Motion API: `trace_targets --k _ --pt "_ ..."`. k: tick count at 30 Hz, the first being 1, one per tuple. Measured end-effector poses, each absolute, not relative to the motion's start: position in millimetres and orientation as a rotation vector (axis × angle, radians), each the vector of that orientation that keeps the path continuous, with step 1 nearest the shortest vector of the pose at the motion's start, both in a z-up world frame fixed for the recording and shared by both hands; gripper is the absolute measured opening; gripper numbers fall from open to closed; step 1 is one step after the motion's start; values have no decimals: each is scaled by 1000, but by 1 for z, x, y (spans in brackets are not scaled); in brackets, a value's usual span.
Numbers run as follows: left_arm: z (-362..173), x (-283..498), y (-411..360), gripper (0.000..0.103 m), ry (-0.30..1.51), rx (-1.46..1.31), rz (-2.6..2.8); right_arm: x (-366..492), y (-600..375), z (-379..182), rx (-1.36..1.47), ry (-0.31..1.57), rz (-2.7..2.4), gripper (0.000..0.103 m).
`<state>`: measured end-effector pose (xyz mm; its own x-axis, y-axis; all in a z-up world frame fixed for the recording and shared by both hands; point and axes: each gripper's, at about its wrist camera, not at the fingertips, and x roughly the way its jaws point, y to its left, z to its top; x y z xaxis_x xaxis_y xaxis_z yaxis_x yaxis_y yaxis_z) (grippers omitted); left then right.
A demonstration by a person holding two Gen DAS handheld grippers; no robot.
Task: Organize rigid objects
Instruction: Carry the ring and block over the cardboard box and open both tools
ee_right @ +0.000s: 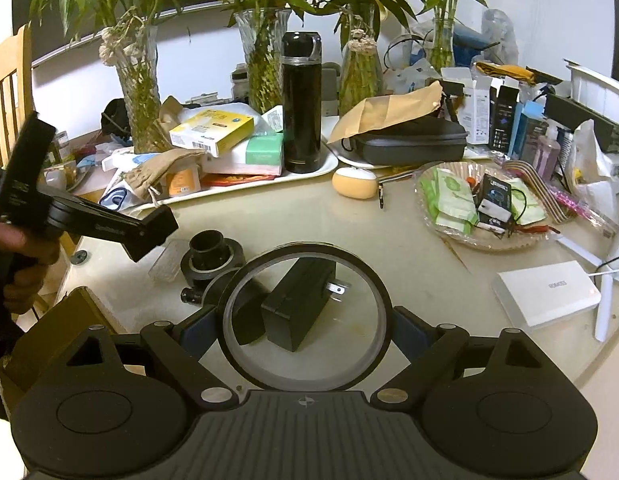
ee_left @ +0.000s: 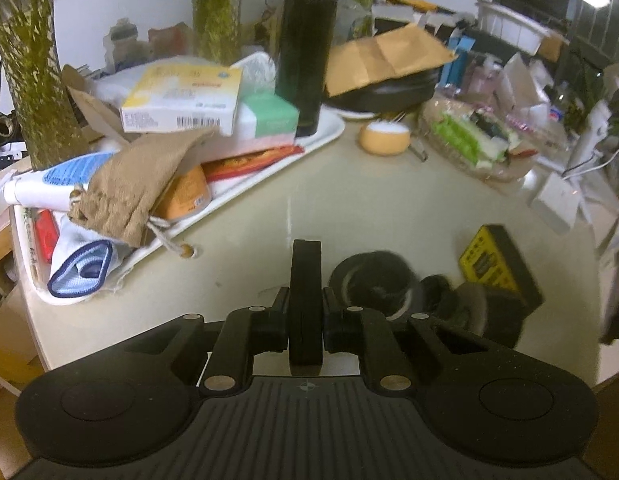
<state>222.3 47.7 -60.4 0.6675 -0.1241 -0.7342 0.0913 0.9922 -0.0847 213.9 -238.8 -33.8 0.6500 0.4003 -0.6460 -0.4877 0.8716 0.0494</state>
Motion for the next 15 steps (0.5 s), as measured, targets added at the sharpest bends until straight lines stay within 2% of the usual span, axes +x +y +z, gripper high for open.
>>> trace_targets --k 15 --pt "-10 162 32 15 733 -68 -217 200 -238 -22 -56 740 537 92"
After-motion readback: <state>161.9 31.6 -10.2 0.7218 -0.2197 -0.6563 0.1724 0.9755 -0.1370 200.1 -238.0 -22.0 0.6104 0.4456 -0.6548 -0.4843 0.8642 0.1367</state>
